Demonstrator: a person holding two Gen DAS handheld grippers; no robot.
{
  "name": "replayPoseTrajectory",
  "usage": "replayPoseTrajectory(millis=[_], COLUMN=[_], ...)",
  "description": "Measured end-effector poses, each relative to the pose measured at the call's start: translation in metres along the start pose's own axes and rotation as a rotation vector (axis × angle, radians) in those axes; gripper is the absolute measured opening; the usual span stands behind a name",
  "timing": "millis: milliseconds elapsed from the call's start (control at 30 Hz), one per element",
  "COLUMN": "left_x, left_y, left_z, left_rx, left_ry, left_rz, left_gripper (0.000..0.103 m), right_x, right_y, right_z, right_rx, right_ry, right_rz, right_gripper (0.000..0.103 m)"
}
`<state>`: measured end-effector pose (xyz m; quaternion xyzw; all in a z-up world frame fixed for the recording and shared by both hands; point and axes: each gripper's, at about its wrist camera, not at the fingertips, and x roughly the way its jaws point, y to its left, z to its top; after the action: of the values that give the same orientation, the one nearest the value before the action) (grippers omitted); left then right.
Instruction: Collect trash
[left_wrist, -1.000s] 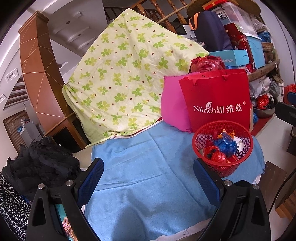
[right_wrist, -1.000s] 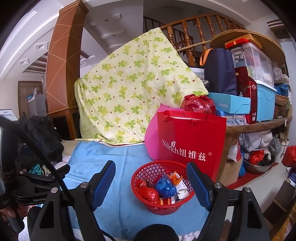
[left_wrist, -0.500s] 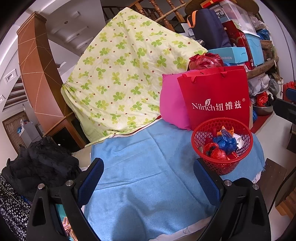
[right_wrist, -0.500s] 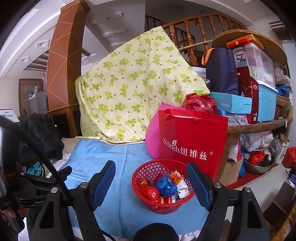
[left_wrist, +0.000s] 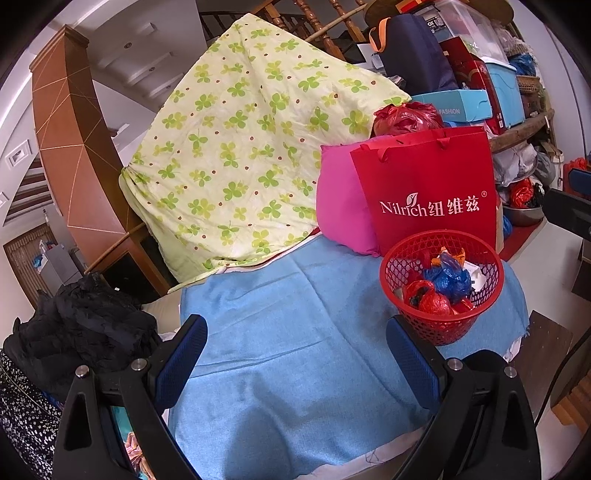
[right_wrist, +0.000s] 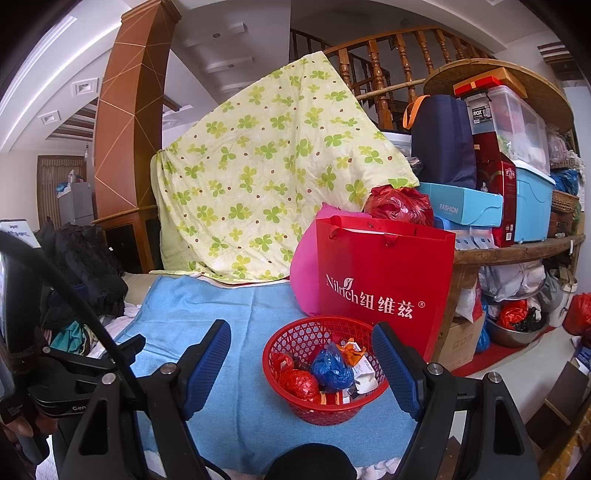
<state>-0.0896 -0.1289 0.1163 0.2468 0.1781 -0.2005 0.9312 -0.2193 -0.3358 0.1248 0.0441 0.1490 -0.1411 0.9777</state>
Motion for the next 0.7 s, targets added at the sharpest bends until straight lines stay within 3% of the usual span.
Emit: replayPoseTrajectory(millis=[700], left_x=[0.0007], left_y=[-0.0023], left_z=[0.0013], left_rx=[0.007], left_ry=[0.001], left_rz=[0.001], left_gripper=[0.097], right_x=[-0.0002], right_y=[0.001], right_z=[-0.0005], right_rx=[-0.001], right_ry=[0.003], right_rz=[-0.003], right_gripper=[0.082])
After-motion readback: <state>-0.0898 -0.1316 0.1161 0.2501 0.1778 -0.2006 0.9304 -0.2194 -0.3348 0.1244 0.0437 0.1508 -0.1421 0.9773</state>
